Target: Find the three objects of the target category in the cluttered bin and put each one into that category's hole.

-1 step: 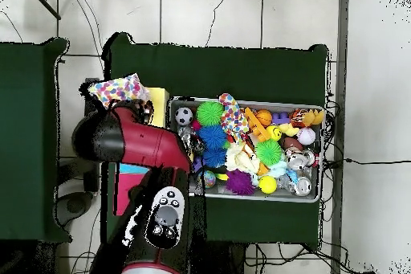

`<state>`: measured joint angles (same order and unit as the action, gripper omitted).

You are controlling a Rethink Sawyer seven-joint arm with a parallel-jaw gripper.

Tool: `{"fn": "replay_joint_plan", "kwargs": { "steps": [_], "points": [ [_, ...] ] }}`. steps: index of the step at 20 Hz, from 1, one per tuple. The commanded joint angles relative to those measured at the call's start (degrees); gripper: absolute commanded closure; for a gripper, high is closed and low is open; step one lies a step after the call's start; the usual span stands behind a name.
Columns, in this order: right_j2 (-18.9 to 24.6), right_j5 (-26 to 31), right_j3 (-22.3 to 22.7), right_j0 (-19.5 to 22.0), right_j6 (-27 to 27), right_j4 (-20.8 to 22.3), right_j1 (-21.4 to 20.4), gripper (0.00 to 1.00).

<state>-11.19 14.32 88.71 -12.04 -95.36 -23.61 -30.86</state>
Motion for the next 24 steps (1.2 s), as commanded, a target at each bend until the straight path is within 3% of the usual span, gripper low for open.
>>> {"fn": "replay_joint_plan", "kwargs": {
  "steps": [1, 11, 24],
  "points": [
    [-0.5, -0.5, -1.6, 0.2, -12.2, -0.1, 8.0, 1.0],
    [0.1, -3.3, -1.1, 0.1, -13.6, -1.3, 12.6, 1.0],
    [2.4, 0.0, 0.2, 1.7, -12.4, -1.9, 11.3, 1.0]
  ]
}}
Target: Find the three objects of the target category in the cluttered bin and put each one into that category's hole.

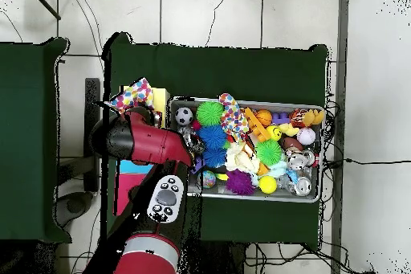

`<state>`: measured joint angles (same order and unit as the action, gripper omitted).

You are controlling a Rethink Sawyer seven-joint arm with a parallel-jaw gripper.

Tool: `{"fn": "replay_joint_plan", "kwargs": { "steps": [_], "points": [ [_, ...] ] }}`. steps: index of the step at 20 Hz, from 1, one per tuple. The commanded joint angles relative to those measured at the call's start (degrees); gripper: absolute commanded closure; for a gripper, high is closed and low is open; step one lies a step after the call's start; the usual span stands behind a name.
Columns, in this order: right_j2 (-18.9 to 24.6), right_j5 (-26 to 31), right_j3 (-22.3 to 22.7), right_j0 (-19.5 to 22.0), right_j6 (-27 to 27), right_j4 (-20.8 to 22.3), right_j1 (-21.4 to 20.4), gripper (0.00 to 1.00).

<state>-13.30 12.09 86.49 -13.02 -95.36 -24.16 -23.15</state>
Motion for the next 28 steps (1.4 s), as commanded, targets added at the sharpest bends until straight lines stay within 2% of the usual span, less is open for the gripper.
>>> {"fn": "replay_joint_plan", "kwargs": {
  "steps": [1, 4, 5, 7, 14, 19, 24, 28],
  "points": [
    [5.0, 2.9, 2.9, 3.1, -12.1, -1.2, 3.3, 1.0],
    [4.0, 5.2, 2.8, 2.3, -12.5, -1.5, 4.9, 1.0],
    [3.0, 7.9, 2.2, 1.6, -13.1, -1.7, 6.3, 1.0],
    [3.0, 8.6, 2.5, 1.4, -13.1, -1.8, 7.0, 1.0],
    [2.0, 12.0, 4.1, 0.5, -13.1, -1.7, 5.1, 1.0],
    [4.3, 18.8, 6.3, 2.2, -11.0, -1.2, -1.6, 1.0],
    [3.1, 25.9, 6.6, 1.7, -10.4, -0.1, -7.6, 1.0],
    [3.3, 26.1, 7.6, 1.9, -10.1, -0.1, -8.8, 1.0]
  ]
}}
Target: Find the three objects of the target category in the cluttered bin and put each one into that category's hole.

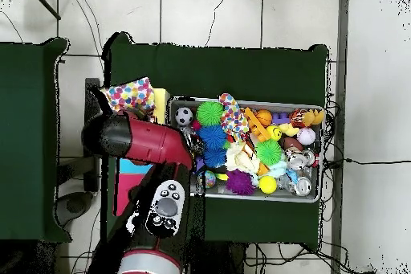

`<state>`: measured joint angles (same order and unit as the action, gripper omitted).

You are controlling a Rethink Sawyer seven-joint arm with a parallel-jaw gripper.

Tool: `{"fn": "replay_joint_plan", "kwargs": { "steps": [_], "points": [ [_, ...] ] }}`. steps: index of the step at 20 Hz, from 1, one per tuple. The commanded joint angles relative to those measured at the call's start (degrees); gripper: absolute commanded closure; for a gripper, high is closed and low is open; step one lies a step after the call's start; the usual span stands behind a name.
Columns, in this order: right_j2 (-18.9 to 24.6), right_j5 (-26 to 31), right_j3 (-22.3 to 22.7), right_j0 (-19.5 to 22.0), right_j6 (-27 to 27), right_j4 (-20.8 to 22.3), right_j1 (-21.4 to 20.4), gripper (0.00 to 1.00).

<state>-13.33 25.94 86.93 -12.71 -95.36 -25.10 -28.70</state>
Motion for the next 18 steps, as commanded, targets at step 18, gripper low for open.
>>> {"fn": "replay_joint_plan", "kwargs": {
  "steps": [18],
  "points": [
    [6.2, 3.2, 8.3, 2.6, -10.2, -0.2, -2.8, 1.0]
  ]
}}
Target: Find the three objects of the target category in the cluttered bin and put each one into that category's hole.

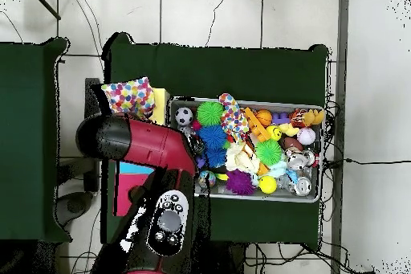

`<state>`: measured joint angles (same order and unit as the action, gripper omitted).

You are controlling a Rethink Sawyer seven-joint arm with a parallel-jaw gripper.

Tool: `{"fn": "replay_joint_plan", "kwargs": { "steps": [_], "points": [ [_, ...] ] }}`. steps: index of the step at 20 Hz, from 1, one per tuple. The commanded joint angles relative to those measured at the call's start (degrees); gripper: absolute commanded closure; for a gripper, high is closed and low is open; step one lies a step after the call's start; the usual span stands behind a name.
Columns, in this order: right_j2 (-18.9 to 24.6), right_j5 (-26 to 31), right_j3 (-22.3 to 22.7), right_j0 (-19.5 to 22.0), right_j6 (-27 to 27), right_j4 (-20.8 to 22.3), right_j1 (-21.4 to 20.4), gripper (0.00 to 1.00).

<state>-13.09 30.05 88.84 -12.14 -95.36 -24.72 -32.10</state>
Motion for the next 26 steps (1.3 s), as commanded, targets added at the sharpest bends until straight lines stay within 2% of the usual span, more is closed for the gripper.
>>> {"fn": "replay_joint_plan", "kwargs": {
  "steps": [1, 10, 15, 19, 26],
  "points": [
    [6.9, -2.1, 7.0, 2.3, -10.4, -1.3, -0.1, 1.0],
    [7.9, -1.8, 6.1, 2.7, -11.5, -2.7, -2.1, 1.0],
    [4.7, 3.1, 1.8, 1.8, -11.8, -0.6, -2.9, 1.0],
    [4.2, 5.5, 0.4, 2.1, -11.4, -0.1, -4.0, 1.0],
    [4.2, 4.2, 1.4, 2.0, -11.3, 0.3, -4.5, 1.0]
  ]
}}
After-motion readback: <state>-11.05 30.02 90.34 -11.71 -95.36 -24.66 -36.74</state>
